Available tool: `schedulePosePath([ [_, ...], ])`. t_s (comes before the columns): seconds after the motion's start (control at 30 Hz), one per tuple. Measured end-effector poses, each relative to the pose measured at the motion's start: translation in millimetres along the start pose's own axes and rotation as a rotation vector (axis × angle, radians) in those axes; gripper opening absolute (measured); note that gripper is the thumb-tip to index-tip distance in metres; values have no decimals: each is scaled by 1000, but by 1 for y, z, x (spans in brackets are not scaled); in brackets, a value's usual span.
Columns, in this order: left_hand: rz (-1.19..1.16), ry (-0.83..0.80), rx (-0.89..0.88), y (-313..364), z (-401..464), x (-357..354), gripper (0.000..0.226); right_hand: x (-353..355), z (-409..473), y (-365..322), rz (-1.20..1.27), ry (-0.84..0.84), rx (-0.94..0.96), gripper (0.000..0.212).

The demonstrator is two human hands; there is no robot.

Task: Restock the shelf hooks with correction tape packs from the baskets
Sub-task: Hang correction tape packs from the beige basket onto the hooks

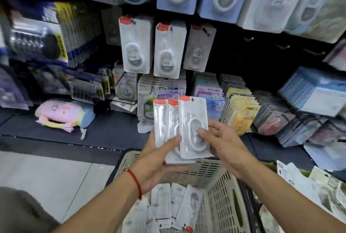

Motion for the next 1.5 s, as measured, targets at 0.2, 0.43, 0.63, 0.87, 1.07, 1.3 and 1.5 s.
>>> schedulePosePath([
  [0.2, 212, 11, -70, 95, 46, -16, 46, 1, 20, -70, -206, 211, 319, 44],
  [0.43, 425, 186, -273, 168, 52, 17, 51, 19, 46, -116, -228, 390, 481, 47],
  [0.63, 391, 189, -304, 167, 44, 33, 53, 28, 70, -118, -246, 408, 440, 40],
  [0.87, 310, 160, -323, 168, 46, 28, 44, 32, 72, -125, -213, 502, 476, 40],
  [1.07, 288, 159, -329, 168, 50, 21, 47, 34, 69, -123, -164, 574, 495, 30],
  [1.3, 291, 165, -323, 163, 52, 17, 46, 39, 97, -84, -99, 398, 156, 41],
  [1.5, 301, 100, -295, 156, 55, 6, 52, -6, 94, -91, -226, 93, 240, 23],
])
Point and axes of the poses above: each hand's wrist, its own z-axis towards the middle knuckle, its own x-axis out of the back of the hand, y = z × x, the point moved 8 cm from there along z, towards the middle knuckle, and after that the axes turned 15 degrees about -y, right-handed, at the moved point
